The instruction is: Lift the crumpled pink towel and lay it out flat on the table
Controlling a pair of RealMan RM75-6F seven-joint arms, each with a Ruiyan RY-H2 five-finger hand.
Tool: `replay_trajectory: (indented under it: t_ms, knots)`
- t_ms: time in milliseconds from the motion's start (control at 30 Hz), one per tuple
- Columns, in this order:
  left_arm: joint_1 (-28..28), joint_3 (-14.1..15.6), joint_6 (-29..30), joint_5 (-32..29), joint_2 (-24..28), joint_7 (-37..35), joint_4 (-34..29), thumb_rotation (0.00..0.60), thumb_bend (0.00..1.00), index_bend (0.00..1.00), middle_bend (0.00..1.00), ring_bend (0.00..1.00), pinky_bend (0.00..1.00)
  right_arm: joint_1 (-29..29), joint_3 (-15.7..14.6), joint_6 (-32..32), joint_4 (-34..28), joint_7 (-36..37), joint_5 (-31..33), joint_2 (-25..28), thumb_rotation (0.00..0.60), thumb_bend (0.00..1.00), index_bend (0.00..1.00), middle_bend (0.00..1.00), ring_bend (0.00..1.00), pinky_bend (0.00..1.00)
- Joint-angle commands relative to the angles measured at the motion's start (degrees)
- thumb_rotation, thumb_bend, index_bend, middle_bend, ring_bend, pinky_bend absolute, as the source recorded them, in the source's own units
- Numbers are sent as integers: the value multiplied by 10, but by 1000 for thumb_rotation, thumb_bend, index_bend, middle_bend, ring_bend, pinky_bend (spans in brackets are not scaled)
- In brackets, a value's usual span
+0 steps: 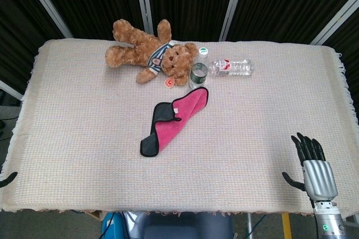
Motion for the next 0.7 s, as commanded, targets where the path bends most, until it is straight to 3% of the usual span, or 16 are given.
replay_trajectory:
  t_ms: [33,700]
  knots:
    - [0,1,-1,1,0,0,0,600,33,12,0,0,0,0,0,0,0,0,0,0,600,207,0,0,0,0]
    - [-3,2,-6,4,-2,5,-3,600,34,19,0,0,0,-2,-1,6,-2,4,-7,2,600,207,0,0,0,0]
